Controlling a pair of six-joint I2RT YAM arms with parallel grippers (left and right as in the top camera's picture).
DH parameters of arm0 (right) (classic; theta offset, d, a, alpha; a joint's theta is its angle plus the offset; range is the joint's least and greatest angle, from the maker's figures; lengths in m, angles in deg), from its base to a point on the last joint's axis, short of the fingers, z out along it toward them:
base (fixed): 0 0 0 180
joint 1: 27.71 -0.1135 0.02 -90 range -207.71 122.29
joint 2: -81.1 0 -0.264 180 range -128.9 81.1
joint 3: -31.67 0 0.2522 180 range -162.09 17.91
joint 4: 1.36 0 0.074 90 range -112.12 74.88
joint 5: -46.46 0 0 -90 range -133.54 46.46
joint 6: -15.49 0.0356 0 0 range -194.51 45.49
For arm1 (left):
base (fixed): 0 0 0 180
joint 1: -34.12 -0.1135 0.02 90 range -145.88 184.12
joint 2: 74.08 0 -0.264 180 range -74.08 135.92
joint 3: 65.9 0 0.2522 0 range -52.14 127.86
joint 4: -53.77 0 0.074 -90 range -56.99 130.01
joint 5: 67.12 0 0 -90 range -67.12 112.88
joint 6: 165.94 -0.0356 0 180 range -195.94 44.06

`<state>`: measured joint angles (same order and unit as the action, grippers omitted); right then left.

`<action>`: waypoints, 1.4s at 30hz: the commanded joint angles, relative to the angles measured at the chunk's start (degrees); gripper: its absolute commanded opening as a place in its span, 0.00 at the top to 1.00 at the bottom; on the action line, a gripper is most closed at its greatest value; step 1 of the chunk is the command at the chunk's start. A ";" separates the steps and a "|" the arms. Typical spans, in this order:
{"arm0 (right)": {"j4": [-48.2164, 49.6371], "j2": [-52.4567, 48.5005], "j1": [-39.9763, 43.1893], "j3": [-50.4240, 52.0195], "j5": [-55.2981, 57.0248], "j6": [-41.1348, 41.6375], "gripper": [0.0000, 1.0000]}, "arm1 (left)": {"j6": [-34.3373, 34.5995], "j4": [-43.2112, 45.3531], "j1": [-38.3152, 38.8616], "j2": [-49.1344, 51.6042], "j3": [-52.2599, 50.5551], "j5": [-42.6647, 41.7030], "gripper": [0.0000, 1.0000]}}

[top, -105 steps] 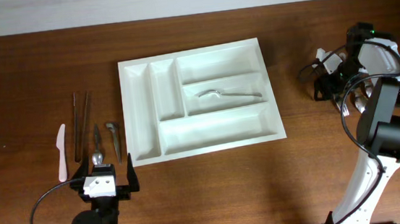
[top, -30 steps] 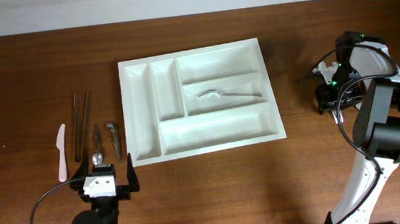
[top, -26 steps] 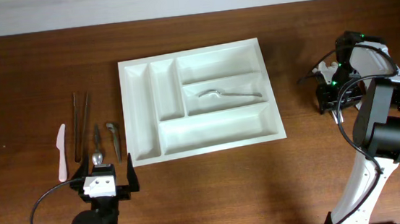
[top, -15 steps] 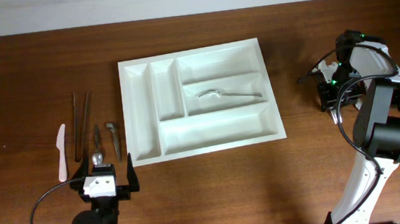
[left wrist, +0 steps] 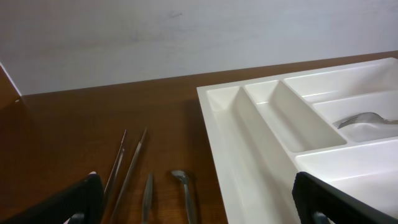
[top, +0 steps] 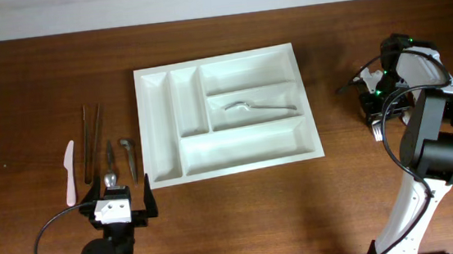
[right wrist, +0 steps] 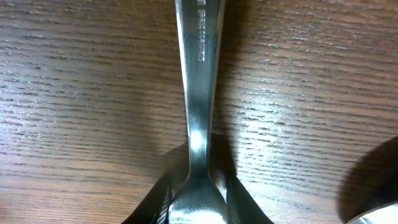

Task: Pack container
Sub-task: 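Return the right gripper to the cutlery and grasp a silver spoon, then carry the spoon into the tray's middle compartment and release it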

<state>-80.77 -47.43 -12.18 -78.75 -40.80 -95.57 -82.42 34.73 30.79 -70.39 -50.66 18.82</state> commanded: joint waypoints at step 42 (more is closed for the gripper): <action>-16.44 -2.49 -37.68 -38.27 -12.50 -31.06 0.84 | -0.94 0.13 0.31 -0.44 -0.48 0.63 0.01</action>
<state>-97.20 -49.48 -50.16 -117.70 -53.76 -121.21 -82.42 34.71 30.79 -70.39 -50.66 18.84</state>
